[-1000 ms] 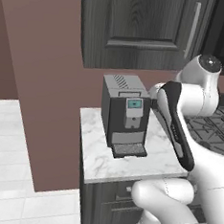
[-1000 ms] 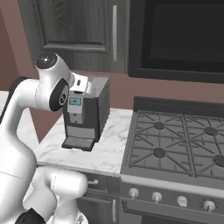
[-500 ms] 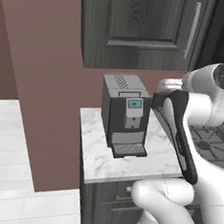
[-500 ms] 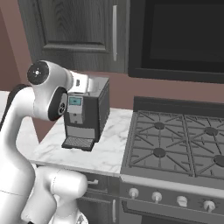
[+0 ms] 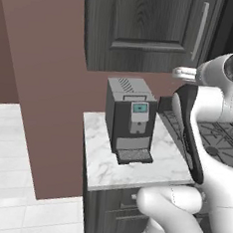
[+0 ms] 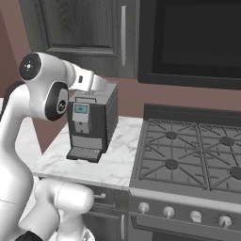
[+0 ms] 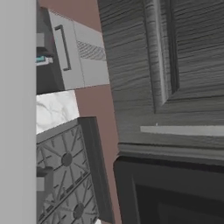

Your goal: Move the shaker and mayonnaise from the cabinet to the dining counter.

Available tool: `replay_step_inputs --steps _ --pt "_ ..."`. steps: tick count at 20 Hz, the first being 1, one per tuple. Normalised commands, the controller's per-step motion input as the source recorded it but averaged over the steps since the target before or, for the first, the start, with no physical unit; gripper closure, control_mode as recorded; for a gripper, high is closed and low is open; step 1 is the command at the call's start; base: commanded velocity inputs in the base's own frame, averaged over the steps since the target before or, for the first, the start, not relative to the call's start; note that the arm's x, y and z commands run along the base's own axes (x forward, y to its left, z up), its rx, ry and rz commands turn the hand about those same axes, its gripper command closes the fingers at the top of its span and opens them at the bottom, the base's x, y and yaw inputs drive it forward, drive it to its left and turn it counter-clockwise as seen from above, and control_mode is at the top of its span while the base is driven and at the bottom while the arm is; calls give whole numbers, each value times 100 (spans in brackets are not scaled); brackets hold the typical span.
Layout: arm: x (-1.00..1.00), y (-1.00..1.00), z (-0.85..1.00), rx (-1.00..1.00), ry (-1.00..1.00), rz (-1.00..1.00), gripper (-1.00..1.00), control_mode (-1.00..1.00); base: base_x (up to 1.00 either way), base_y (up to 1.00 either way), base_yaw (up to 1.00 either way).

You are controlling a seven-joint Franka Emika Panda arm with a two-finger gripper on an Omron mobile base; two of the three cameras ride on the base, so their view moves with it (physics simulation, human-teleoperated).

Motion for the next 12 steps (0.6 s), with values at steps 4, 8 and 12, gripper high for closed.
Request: replay_step_inputs --steps 4,8,12 --pt "-13 -5 27 5 0 -1 -100 -100 0 0 0" --pt "-12 -3 20 6 0 0 -100 -100 0 0 0" --pt "-10 -6 19 8 -2 0 -100 -100 0 0 0"
